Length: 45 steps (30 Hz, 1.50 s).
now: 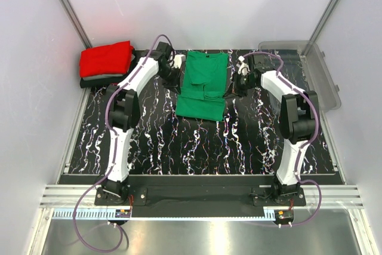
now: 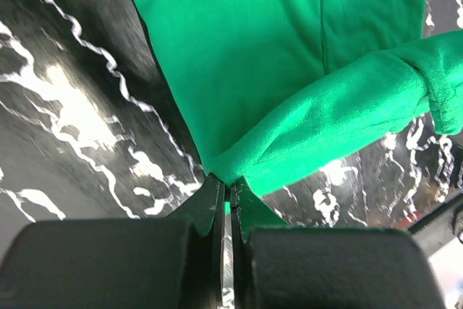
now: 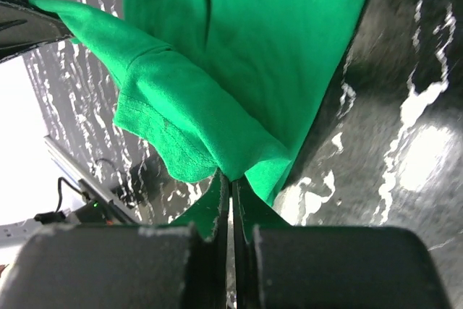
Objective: Fold and stack the t-shirts
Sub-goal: Fold the tshirt
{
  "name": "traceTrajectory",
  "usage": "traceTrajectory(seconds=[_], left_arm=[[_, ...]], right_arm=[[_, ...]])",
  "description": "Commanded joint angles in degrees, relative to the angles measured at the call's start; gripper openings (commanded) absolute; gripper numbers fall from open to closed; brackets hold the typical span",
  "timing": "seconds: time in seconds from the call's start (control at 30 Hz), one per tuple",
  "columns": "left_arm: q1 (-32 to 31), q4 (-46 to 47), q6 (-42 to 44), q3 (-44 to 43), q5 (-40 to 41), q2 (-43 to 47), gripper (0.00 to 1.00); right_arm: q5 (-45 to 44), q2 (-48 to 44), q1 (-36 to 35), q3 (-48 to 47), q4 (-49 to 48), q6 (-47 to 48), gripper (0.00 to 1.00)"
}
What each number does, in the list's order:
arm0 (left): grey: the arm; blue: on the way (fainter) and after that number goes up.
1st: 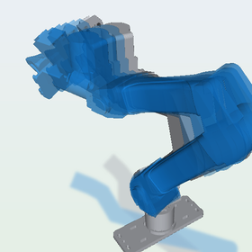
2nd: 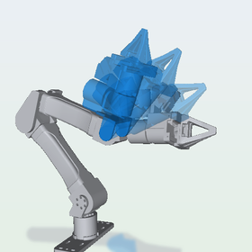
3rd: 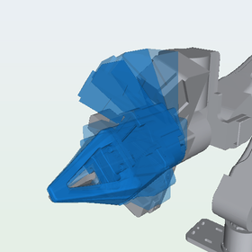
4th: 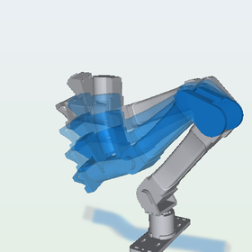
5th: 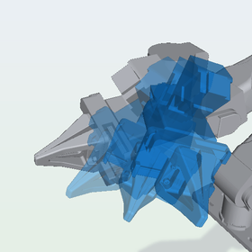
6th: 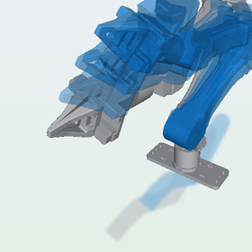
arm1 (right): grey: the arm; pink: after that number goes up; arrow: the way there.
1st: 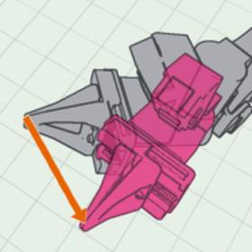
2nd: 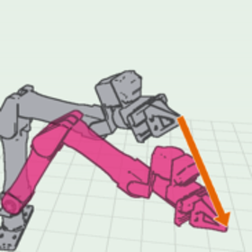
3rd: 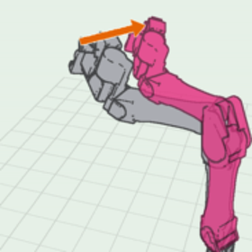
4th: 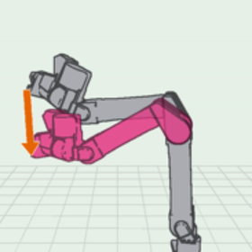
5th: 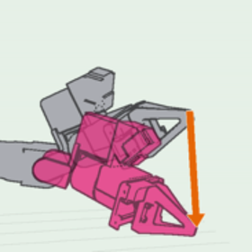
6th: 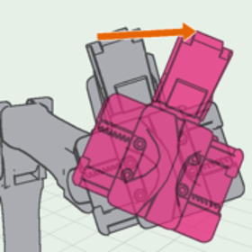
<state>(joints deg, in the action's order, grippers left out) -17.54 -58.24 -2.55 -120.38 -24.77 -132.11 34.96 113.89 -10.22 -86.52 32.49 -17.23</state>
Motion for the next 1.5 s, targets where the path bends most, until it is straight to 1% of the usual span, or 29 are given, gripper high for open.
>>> traceTrajectory(seconds=[0.0,0.27,0.37,0.4,0.47,0.5,0.53,0.57,0.63,0.67,0.73,0.77,0.8,0.83,0.87,0.9,1.0,1.07,1.2,1.33,1.47], left_arm=[[0.1,1.2,2.0,-4.8,2.5,-2.6,0.00],[0.1,3.4,3.5,-10.2,7.2,-6.6,0.01],[0.2,4.0,3.7,-12.1,8.1,-7.6,0.03],[0.2,4.2,3.8,-12.6,8.5,-8.0,0.13],[0.2,4.8,3.9,-13.2,9.0,-8.2,0.39],[0.2,4.8,3.9,-13.9,9.3,-8.5,0.51],[0.1,5.0,4.0,-14.1,9.3,-8.6,0.71],[0.1,4.8,4.0,-14.4,9.7,-8.3,0.79],[0.1,4.7,3.8,-13.4,11.1,-6.8,0.86],[0.1,4.5,3.8,-12.3,11.8,-4.0,0.86],[0.1,4.4,4.1,-6.5,11.9,0.1,0.87],[0.3,4.1,4.2,-4.0,11.3,3.9,0.86],[0.6,3.7,3.9,0.4,9.1,5.4,0.86],[0.9,3.0,4.0,2.6,6.9,6.7,0.85],[1.5,1.8,4.2,6.8,2.8,8.6,0.84],[1.6,1.6,4.0,8.8,1.2,9.3,0.83],[1.9,0.3,4.0,15.2,-3.2,10.0,0.80],[2.0,0.3,3.7,18.5,-3.9,9.9,0.80],[2.0,0.8,3.1,19.8,-4.0,9.2,0.80],[2.0,0.8,2.8,19.2,-4.0,7.3,0.81],[2.1,0.9,2.7,17.7,-6.0,5.0,0.81]], right_arm=[[-2.2,2.0,0.9,-3.7,-1.5,2.2,0.00],[-3.9,5.3,0.9,-6.7,-3.2,3.4,0.00],[-5.3,6.1,0.9,-7.7,-3.6,4.0,0.00],[-5.6,6.2,0.9,-7.9,-3.6,4.4,0.00],[-6.9,6.2,0.9,-8.0,-3.7,4.6,0.00],[-7.7,5.7,0.9,-7.8,-3.9,4.4,0.04],[-8.3,5.3,0.9,-7.2,-4.0,4.2,0.12],[-9.5,4.9,0.9,-6.8,-4.2,4.0,0.35],[-9.9,2.2,0.9,-5.4,-4.1,3.8,0.45],[-9.3,1.0,0.9,-4.8,-4.2,3.8,0.51],[-8.2,-3.3,0.8,-1.9,-3.9,3.8,0.53],[-6.7,-4.6,0.9,-0.7,-3.8,3.5,0.54],[-6.0,-6.6,0.9,0.7,-3.5,3.1,0.55],[-5.1,-7.4,0.9,3.6,-3.4,2.6,0.56],[-2.6,-8.1,0.9,5.1,-3.4,1.6,0.56],[-1.3,-8.4,0.9,8.5,-3.4,1.0,0.56],[1.7,-8.2,0.9,14.1,-3.9,-1.0,0.56],[2.0,-7.4,0.8,15.4,-4.0,-1.0,0.56],[2.5,-6.0,0.9,15.3,-3.9,0.2,0.55],[4.2,-4.4,0.8,15.2,-4.8,-1.4,0.55],[5.3,-2.9,0.8,14.9,-5.9,-3.8,0.55]])
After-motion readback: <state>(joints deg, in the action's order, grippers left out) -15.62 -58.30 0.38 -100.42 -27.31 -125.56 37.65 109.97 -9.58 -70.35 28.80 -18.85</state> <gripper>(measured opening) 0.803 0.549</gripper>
